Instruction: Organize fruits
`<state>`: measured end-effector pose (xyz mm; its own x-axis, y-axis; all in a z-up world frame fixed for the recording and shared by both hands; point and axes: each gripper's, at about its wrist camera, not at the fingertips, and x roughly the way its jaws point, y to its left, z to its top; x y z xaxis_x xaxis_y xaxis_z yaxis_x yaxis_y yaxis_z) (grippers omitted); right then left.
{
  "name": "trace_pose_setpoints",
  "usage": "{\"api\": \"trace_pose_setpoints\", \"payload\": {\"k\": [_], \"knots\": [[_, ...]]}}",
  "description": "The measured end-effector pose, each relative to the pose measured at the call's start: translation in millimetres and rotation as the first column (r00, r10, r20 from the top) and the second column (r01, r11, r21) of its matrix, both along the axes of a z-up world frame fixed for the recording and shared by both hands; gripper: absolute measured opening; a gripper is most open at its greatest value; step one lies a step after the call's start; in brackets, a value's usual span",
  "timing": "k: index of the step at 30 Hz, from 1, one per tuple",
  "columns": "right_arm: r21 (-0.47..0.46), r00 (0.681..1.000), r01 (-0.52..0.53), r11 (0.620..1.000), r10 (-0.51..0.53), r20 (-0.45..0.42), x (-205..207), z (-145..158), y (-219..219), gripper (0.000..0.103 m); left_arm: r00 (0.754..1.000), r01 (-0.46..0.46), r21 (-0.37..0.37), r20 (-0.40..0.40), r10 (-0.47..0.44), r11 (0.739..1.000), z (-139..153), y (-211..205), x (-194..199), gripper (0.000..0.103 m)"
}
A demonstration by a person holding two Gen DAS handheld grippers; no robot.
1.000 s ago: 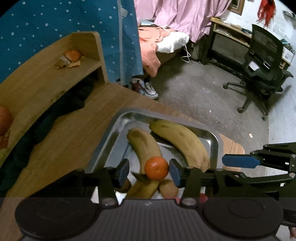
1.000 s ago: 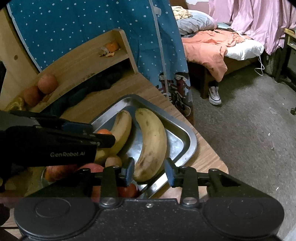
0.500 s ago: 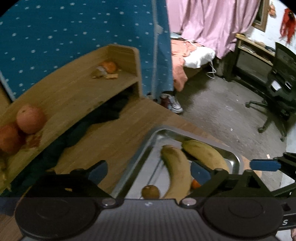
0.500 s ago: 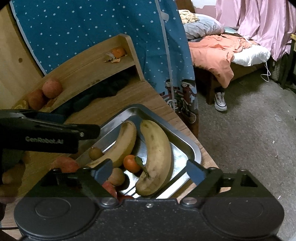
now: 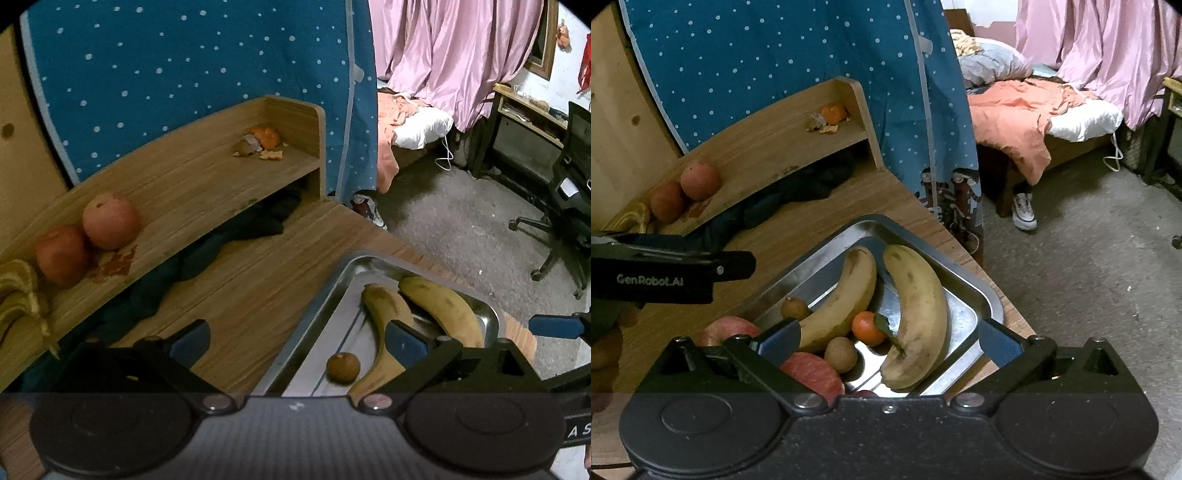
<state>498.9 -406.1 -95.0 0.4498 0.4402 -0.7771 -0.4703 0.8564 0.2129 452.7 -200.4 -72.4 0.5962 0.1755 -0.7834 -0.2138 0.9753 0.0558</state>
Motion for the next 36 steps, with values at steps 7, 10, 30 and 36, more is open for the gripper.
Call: {"api": "trace_pose_setpoints", "payload": {"k": [7, 10, 30, 36], "knots": [[-0.014, 0.997, 0.062, 0.998, -0.061, 0.051, -37.4, 16.4, 5.1, 0.102, 0.999, 0.029, -0.016, 0.034, -0.028, 0.999, 7.5, 9.8, -31.0, 0.103], [-0.004, 0.993, 0.085, 0.996, -0.084, 0.077, -62.7, 27.0, 8.0, 0.102, 0.998, 0.043, -0.022, 0.049, -0.041, 0.999, 11.8, 15.7, -48.5, 0.103], [0.082, 0.934, 0.247, 0.965, -0.26, 0.246, -220.1, 71.2, 28.4, 0.102, 0.987, 0.113, -0.032, 0.122, -0.109, 0.993, 25.0, 40.9, -161.9, 0.103], [0.079, 0.934, 0.213, 0.974, -0.227, 0.277, -233.4, 76.7, 32.3, 0.102, 0.985, 0.07, -0.033, 0.162, -0.064, 0.997, 33.4, 48.3, -180.0, 0.103]]}}
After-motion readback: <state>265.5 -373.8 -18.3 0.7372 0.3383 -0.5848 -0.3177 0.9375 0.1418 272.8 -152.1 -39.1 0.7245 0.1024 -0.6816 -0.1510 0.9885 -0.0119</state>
